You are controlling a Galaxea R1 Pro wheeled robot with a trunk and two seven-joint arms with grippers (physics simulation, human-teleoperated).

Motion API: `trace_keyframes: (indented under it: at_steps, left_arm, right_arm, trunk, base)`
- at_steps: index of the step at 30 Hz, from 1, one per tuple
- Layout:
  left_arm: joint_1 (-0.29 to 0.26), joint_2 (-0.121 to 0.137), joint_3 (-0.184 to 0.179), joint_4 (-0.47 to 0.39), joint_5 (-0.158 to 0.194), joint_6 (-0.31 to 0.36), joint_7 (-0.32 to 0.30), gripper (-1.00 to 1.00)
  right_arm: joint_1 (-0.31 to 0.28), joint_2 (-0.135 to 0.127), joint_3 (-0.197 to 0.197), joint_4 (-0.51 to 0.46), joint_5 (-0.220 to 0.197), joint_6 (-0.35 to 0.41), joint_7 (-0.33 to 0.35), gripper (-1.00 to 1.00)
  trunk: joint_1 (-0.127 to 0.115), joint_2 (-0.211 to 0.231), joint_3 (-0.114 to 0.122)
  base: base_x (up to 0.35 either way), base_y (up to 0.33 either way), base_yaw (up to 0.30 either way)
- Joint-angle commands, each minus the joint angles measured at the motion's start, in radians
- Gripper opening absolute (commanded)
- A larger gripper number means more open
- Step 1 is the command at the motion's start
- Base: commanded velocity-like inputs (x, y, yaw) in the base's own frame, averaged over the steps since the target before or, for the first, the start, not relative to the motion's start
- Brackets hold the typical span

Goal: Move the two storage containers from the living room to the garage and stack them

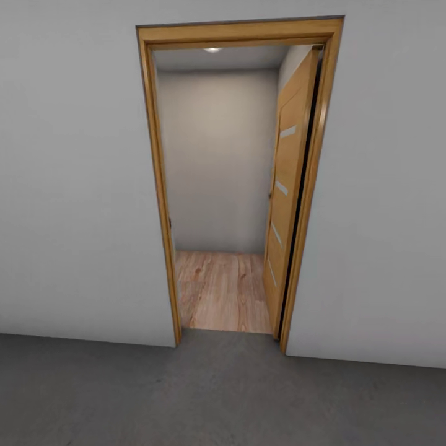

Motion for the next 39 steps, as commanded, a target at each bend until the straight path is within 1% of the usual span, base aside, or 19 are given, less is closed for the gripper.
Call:
trace_keyframes:
  at_steps: [1, 39]
  left_arm:
    - [-0.001, 0.0, -0.001, 0.001, 0.005, -0.003, 0.002, 1.0]
    - [-0.001, -0.005, -0.001, 0.001, 0.002, 0.001, 0.0, 1.0]
  right_arm:
    - [-0.001, 0.001, 0.007, 0.003, -0.001, -0.005, -0.004, 1.0]
    - [-0.001, -0.003, 0.012, 0.003, 0.002, -0.007, -0.005, 1.0]
  trunk:
    - [0.001, -0.001, -0.001]
    - [0.001, -0.001, -0.001]
  base:
    - [0.323, 0.0, 0.0]
    - [0.323, 0.0, 0.0]
